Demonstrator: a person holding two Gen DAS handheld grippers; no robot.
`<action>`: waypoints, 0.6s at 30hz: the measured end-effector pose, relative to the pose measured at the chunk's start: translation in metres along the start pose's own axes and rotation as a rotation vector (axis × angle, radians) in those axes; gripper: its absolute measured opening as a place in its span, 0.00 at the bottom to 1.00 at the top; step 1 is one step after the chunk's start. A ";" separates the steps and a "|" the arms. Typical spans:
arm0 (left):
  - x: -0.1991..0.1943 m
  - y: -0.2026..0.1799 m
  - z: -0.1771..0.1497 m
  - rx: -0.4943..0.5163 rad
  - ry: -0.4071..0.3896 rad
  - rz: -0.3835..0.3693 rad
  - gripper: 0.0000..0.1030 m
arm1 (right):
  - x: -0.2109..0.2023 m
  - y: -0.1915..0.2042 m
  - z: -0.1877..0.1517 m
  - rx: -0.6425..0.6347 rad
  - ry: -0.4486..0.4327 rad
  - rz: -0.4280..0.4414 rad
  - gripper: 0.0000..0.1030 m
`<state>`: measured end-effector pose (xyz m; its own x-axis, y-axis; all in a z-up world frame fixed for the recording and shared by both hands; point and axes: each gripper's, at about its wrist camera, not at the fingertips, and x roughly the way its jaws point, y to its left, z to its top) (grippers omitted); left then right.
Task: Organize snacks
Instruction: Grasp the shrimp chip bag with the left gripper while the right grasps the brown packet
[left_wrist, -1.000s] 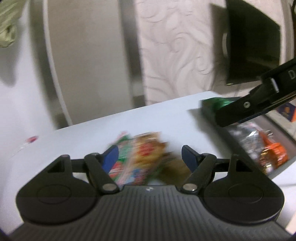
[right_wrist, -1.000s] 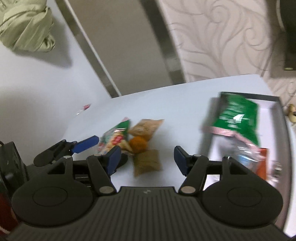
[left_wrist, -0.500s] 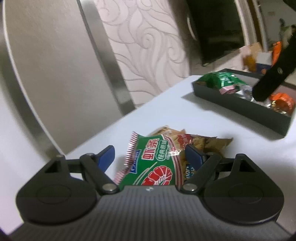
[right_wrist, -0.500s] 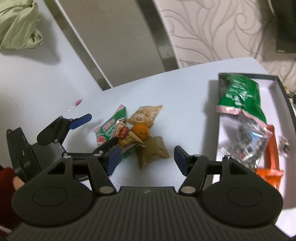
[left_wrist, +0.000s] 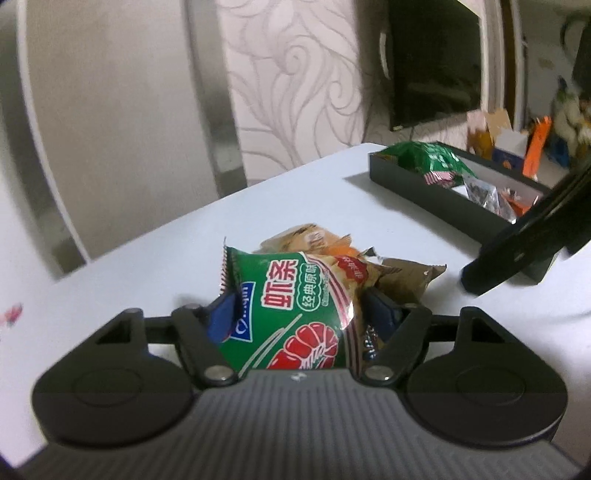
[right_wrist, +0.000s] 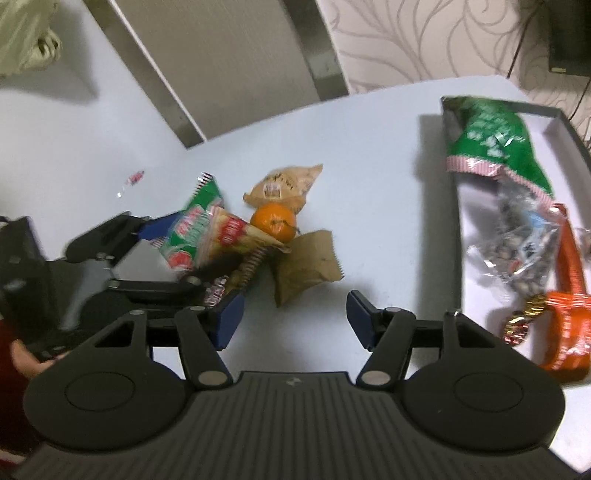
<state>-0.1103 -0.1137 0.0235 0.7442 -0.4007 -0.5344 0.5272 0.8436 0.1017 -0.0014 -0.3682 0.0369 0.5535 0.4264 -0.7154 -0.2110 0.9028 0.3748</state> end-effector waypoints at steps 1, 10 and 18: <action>-0.005 0.005 -0.003 -0.024 0.003 0.006 0.72 | 0.007 0.001 0.000 0.000 0.011 0.000 0.66; -0.039 0.023 -0.024 -0.125 0.023 0.092 0.72 | 0.045 0.026 0.007 -0.204 -0.001 -0.198 0.69; -0.039 0.019 -0.023 -0.115 0.032 0.119 0.72 | 0.083 0.055 0.013 -0.455 0.060 -0.212 0.73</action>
<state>-0.1391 -0.0740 0.0267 0.7840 -0.2855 -0.5512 0.3846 0.9204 0.0702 0.0438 -0.2834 0.0058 0.5776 0.2210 -0.7858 -0.4362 0.8973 -0.0683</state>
